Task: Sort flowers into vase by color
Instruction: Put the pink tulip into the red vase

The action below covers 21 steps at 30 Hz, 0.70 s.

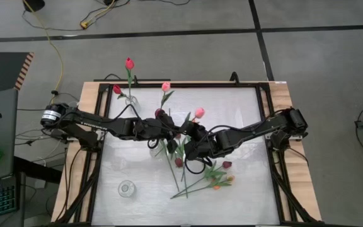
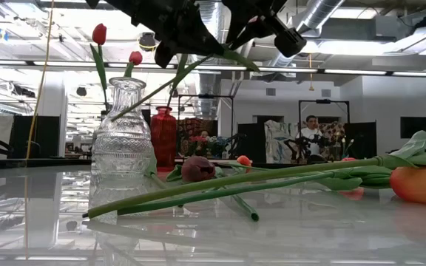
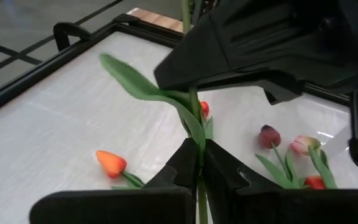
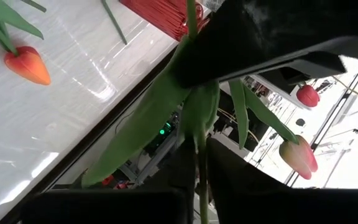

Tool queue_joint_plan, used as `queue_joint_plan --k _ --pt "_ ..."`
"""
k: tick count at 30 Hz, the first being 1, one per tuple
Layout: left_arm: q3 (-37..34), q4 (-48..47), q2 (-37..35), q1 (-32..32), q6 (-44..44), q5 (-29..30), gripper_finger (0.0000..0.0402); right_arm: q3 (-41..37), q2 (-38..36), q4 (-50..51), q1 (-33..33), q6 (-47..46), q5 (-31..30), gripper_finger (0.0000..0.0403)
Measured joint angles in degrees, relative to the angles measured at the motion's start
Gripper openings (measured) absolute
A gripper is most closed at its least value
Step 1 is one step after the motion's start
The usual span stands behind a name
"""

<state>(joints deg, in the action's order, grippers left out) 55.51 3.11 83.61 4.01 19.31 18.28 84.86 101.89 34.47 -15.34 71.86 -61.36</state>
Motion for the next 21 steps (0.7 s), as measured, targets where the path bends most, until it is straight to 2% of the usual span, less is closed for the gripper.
queue_joint_plan --k 8,14,21 --pt "0.0 0.6 0.0 0.0 0.0 0.0 0.0002 0.0 0.0 -1.0 0.1 -4.4 -0.1 0.0121" --pt "0.0 1.8 0.0 0.0 0.0 0.2 0.0002 0.0 0.0 -2.2 -0.3 -4.8 -0.4 0.0123" --pt "0.0 2.0 0.0 -0.3 0.4 0.5 0.0002 0.0 0.0 -1.9 -0.3 -10.4 -0.7 0.0123"
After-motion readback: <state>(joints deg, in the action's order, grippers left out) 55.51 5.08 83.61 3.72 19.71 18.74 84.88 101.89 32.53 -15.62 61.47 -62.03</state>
